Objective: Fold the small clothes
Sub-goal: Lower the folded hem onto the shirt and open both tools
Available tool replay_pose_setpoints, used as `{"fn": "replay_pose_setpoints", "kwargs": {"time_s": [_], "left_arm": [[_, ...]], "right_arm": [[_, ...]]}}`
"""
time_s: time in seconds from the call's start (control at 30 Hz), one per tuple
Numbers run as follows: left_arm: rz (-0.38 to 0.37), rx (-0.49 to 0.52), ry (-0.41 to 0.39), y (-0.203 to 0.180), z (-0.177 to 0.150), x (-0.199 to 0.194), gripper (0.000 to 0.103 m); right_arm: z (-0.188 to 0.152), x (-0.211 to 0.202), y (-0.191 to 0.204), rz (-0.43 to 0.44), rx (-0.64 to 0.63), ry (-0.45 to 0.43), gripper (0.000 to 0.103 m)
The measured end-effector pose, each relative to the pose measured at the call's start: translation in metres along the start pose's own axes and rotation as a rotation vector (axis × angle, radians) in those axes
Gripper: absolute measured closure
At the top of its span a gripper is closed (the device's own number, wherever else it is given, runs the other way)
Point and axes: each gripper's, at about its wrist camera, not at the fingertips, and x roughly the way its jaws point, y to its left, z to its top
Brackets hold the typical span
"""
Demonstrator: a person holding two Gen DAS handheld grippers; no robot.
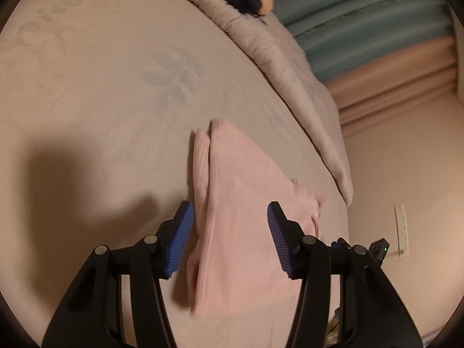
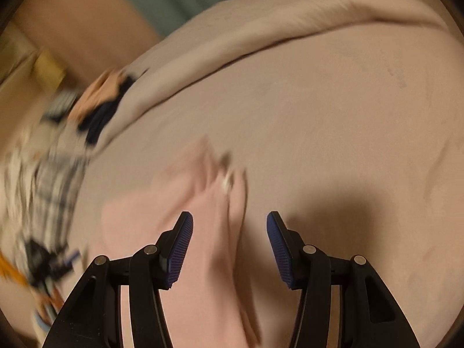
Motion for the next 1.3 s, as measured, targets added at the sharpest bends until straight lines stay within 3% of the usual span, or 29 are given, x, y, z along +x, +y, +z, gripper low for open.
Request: {"fn": "replay_pose_setpoints", "kwargs": {"time_s": [0.17, 0.4, 0.63, 0.73, 0.83, 1.23, 1.3], "left_arm": [[-0.056, 0.038, 0.002, 0.014, -0.040, -0.016, 0.050], [-0.094, 0.101, 0.023, -0.002, -0.050, 0.001, 0.050], [-0.001, 0.119, 0.096, -0.011, -0.054, 0.043, 0.052], [0.011, 0.121, 0.080, -0.012, -0.057, 0.042, 0.054], [0.001, 0.105, 0.043, -0.007, -0.058, 0.029, 0.053], [-0.004, 0.070, 0.089, 0.004, -0.062, 0.039, 0.054], [-0.002, 0.083, 0.072, 0.003, -0.062, 0.036, 0.060]], "right_arm": [[-0.037, 0.000, 0.013, 0.029, -0.140, 0.044, 0.050], [-0.051, 0.011, 0.019, 0.020, -0.167, 0.045, 0.050], [-0.054, 0.018, 0.027, 0.032, -0.177, 0.104, 0.050], [-0.055, 0.015, 0.029, 0.063, -0.184, 0.094, 0.068], [-0.056, 0.009, 0.030, 0.073, -0.196, 0.080, 0.072], [-0.059, 0.020, 0.029, 0.096, -0.154, 0.108, 0.072], [-0.059, 0.021, 0.030, 0.101, -0.165, 0.112, 0.072]]}}
